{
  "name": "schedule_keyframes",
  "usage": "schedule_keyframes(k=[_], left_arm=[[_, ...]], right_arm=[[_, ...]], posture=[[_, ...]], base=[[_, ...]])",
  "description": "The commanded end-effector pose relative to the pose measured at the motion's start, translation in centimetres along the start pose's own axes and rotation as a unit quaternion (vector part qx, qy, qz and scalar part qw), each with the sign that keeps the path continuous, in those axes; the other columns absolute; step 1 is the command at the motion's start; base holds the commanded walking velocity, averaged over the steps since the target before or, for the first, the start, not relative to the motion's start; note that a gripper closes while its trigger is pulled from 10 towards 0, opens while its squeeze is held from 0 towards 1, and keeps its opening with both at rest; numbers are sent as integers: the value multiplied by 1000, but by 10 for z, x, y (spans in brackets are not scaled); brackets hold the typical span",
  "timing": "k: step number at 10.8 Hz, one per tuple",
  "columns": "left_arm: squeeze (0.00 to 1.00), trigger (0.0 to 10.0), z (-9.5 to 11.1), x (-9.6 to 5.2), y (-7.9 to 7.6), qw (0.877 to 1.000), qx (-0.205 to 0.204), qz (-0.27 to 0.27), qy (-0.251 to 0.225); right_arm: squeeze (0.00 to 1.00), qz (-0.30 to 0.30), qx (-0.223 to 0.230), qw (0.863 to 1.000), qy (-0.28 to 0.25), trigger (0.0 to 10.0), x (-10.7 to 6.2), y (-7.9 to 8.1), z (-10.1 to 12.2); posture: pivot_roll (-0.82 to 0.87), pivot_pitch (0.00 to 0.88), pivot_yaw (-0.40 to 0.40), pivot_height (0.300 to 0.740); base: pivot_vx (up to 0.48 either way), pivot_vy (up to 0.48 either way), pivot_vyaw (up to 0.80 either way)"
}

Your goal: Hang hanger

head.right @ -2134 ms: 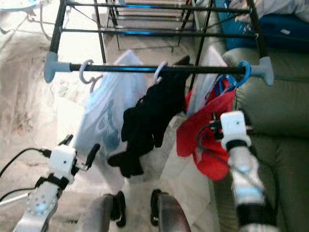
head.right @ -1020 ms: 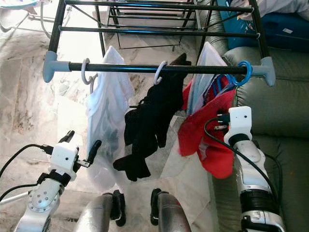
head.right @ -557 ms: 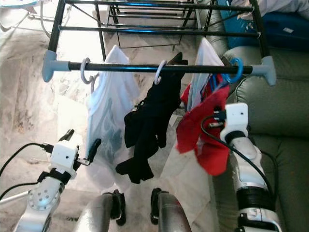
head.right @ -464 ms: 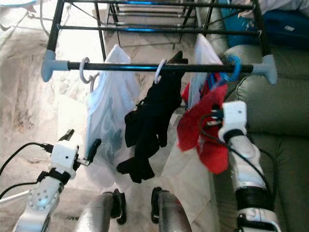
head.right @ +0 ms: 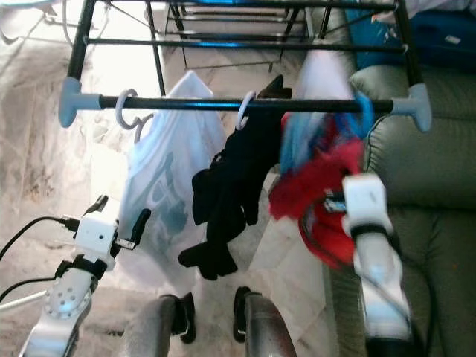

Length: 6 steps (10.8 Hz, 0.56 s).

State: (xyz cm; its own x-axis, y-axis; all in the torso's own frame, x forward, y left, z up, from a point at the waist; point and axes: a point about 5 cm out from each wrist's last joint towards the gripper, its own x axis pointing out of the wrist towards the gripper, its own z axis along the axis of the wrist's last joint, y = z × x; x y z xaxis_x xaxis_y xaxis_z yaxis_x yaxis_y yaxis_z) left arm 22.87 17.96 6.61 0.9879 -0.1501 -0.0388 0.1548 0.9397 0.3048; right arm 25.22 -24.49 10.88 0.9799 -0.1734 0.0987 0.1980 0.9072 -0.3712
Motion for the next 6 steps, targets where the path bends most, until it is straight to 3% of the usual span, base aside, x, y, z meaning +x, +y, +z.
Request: schedule_keyframes(k=[1, 2, 3, 4, 5, 6], left_arm=[[0, 10000, -9, -7, 1, 1000, 1, 11, 21], [0, 10000, -10, -8, -2, 1000, -2, 14, 25], [0, 10000, -10, -7, -9, 1000, -5, -1, 22], [0, 10000, -8, -5, -13, 1000, -6, -8, 20], [0, 10000, -7, 1, -11, 1000, -4, -7, 16], [0, 10000, -7, 3, -8, 1000, -4, 2, 16]], right_arm=[[0, -48, -5, 999, 9, 0, -11, -10, -4], [0, -91, -7, 995, 46, 0, -35, -9, -18], [0, -90, 1, 993, 80, 6314, -47, 2, -30], [0, -58, -11, 994, 95, 10000, -52, 15, -35], [0, -19, 4, 995, 100, 10000, -50, 25, -36], [0, -18, 13, 995, 100, 10000, -45, 25, -36]], posture=[[0, 232, -39, 740], [-25, 241, -35, 740], [-38, 245, -32, 740], [-50, 246, -34, 740], [-52, 243, -44, 740], [-53, 240, -52, 740]], base=[[0, 0, 0], [0, 0, 0], [0, 0, 0], [0, 0, 0], [0, 0, 0], [0, 0, 0]])
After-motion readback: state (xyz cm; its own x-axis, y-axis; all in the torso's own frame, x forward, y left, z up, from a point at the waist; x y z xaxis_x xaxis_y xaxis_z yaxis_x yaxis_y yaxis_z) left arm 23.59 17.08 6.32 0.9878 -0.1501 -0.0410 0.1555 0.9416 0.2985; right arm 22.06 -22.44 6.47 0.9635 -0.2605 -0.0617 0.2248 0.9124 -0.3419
